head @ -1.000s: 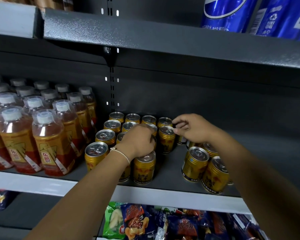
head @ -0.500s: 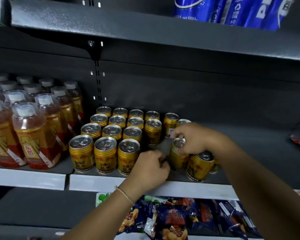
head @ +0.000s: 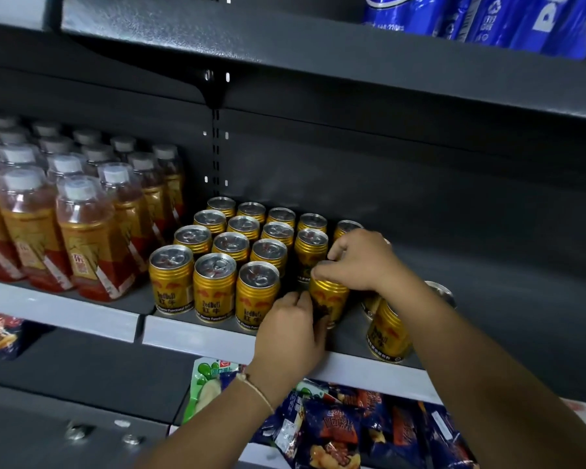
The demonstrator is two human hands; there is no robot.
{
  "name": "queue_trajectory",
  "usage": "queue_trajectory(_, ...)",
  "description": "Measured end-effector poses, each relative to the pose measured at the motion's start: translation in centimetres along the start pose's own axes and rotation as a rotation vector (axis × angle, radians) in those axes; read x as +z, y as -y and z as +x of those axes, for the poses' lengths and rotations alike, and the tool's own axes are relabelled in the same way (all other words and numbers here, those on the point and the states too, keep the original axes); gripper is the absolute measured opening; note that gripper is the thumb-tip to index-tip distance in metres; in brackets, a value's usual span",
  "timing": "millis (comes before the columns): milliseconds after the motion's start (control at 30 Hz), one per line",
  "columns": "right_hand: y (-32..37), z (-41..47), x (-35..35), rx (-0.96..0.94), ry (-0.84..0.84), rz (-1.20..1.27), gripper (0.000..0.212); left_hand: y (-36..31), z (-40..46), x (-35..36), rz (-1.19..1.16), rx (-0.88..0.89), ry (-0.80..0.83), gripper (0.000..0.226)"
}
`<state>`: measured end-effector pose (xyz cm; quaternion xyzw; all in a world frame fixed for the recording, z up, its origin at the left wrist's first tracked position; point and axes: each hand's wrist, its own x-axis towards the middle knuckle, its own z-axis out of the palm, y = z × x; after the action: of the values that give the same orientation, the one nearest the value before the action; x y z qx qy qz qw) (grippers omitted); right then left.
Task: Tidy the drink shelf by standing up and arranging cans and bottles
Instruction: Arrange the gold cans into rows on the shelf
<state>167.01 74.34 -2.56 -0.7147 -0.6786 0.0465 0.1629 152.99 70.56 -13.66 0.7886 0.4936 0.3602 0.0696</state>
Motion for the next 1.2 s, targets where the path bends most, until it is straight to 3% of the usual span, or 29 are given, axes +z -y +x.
queue_trajectory(167, 1.2, -0.1, 1.4, 0.002, -0.096, 0.048, 0.041, 0.6, -1.2, -0.3, 0.105, 0.172, -0.011, 0.036)
queue_trajectory(333, 1.7, -1.1, 3.0, 0.09, -0.153, 0.145, 0.057, 2.2, -2.1, -0.4, 0.081, 0.369, 0.044, 0.03)
queue_trajectory(467, 1.0, -3.0, 4.3, 0.163, -0.169, 0.356, 0.072, 3.7, -2.1, -0.8, 0.022, 0.458, 0.06, 0.031)
queue_trajectory(633, 0.5, -6.2, 7.9, 0.197, -0.181, 0.624, 0.044, 5.5, -2.4, -0.9, -0.057, 0.517, 0.061, 0.031)
queue_trajectory(800, 0.8, -6.3, 9.7, 0.279, -0.226, 0.713, 0.037, 6.5, -2.8, -0.8, -0.146, 0.629, 0.025, 0.029)
queue_trajectory(1200, 1.1, -4.4, 10.1, 0.226, -0.261, 0.762, 0.041, 7.3, -2.9, -0.4, -0.389, 0.677, -0.034, 0.019)
